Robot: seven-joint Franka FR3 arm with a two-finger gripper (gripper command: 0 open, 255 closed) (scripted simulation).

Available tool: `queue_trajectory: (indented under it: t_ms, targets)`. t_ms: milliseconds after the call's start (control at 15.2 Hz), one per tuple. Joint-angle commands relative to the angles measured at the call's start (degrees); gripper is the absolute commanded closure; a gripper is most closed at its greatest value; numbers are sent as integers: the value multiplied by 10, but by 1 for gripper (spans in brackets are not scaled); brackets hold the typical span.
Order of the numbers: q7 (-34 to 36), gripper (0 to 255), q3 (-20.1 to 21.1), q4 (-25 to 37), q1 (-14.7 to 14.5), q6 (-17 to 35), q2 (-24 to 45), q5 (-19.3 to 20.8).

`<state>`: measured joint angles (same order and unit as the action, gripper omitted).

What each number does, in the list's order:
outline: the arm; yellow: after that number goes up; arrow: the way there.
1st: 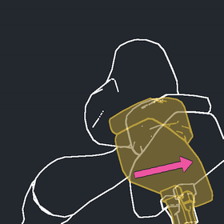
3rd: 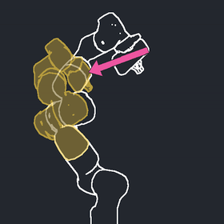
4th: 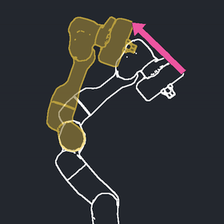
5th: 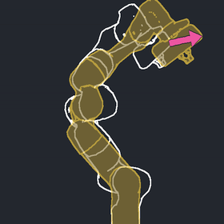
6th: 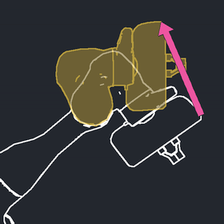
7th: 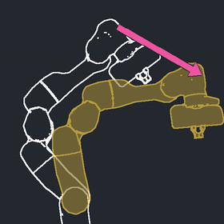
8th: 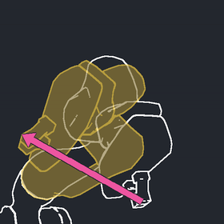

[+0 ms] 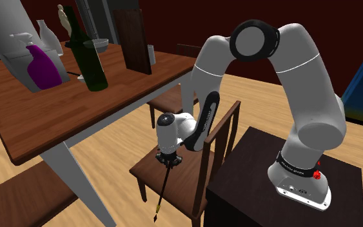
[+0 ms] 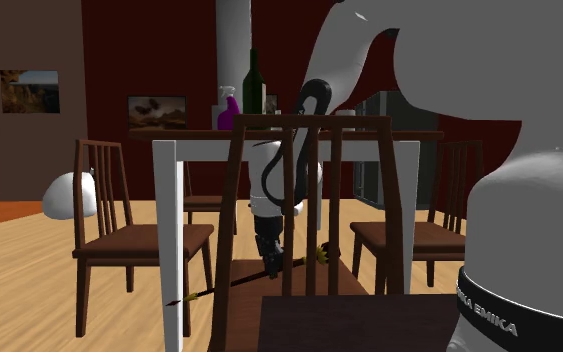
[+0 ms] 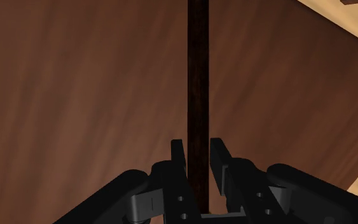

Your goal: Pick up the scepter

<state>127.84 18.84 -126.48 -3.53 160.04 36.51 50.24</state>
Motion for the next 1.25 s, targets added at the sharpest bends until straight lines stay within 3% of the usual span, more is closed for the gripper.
queue_trajectory:
  t_ms: [0, 1188]
  targets:
    - [0, 255, 0, 0, 0, 0, 0, 0]
    - [-92, 255, 100, -49, 79, -65, -114, -113]
